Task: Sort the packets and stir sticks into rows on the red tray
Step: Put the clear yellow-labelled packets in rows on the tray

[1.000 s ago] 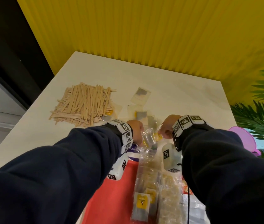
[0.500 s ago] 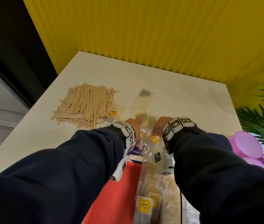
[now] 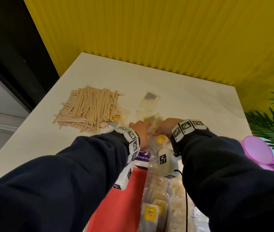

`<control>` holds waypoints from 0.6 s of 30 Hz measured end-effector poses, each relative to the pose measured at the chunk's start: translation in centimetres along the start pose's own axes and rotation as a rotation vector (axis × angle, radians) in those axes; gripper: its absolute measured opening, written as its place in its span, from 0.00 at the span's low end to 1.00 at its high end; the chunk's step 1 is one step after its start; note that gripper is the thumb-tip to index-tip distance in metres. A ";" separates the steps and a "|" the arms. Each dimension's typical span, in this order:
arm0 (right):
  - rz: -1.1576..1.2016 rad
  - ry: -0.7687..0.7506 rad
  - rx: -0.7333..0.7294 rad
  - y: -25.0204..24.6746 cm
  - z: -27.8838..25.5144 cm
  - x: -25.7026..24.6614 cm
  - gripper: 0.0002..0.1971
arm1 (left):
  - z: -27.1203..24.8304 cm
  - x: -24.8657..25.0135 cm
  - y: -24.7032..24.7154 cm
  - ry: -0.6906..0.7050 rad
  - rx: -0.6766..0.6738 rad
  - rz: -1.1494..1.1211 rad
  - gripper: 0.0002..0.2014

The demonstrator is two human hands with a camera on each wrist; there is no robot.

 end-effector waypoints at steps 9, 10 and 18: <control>-0.025 -0.034 0.092 -0.7 0.1 0.2 0.15 | -1.3 -1.0 -1.8 0.058 0.076 -0.528 0.47; -0.024 -0.038 0.117 -1.0 0.1 0.6 0.15 | -1.3 -1.2 -2.0 0.045 0.118 -0.552 0.46; 0.286 -0.075 0.229 -4.7 -1.0 4.7 0.17 | -0.7 -0.5 -2.0 0.001 0.081 -0.130 0.46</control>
Point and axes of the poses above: each hand's wrist, its own z-axis towards the middle knuckle, its own y-axis out of the palm, x = y × z, the point moved 1 cm from there along z, towards the middle knuckle, and after that the axes turned 7 degrees about y, right-handed, at the moved point
